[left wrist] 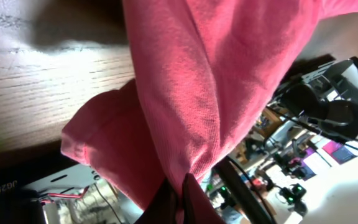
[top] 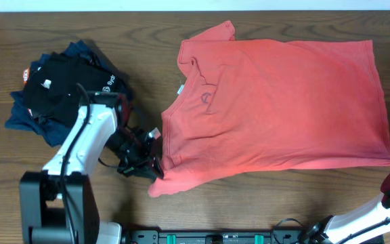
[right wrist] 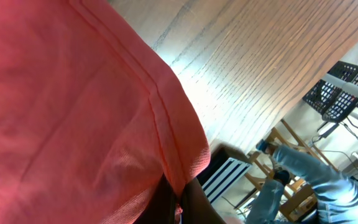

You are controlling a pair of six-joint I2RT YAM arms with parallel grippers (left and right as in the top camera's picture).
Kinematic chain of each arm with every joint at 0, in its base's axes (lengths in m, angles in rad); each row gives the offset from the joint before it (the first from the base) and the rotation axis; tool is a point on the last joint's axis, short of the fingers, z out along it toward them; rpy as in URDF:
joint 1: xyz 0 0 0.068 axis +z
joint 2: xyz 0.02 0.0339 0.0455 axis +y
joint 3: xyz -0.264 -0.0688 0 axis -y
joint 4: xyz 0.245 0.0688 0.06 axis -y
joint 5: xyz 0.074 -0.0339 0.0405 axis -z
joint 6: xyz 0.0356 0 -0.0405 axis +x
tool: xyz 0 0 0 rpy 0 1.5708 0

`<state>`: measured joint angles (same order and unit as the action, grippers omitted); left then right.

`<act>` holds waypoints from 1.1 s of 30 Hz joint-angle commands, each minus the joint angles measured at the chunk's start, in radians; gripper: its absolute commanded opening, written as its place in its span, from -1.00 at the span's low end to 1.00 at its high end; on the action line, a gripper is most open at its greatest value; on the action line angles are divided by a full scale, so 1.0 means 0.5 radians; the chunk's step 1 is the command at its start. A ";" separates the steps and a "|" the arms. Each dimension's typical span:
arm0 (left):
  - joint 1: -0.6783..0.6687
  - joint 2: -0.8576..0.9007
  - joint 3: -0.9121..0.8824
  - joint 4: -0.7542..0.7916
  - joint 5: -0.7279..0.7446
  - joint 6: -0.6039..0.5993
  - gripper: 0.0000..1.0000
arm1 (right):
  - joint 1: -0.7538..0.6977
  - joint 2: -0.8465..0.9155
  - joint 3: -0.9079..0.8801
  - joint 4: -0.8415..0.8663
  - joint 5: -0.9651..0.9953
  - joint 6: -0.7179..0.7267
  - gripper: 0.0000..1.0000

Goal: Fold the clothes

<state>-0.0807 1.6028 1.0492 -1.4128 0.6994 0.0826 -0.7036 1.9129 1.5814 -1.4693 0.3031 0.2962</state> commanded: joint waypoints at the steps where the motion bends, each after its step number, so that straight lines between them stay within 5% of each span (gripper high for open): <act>1: 0.003 -0.179 -0.008 0.011 -0.022 0.075 -0.88 | -0.022 -0.075 -0.002 0.009 0.011 0.050 -0.97; 18: 0.003 -0.359 -0.008 1.140 0.157 -0.750 -0.87 | 0.044 -0.077 -0.138 0.666 -0.459 -0.146 -0.97; 33: 0.001 -0.330 -0.008 1.672 0.092 -0.910 -0.88 | 0.120 -0.045 -0.153 0.983 -0.519 -0.146 -0.97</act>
<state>-0.0807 1.4200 1.0412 -0.5827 0.7589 -0.3565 -0.6548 1.8977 1.5112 -0.9863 0.0467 0.2333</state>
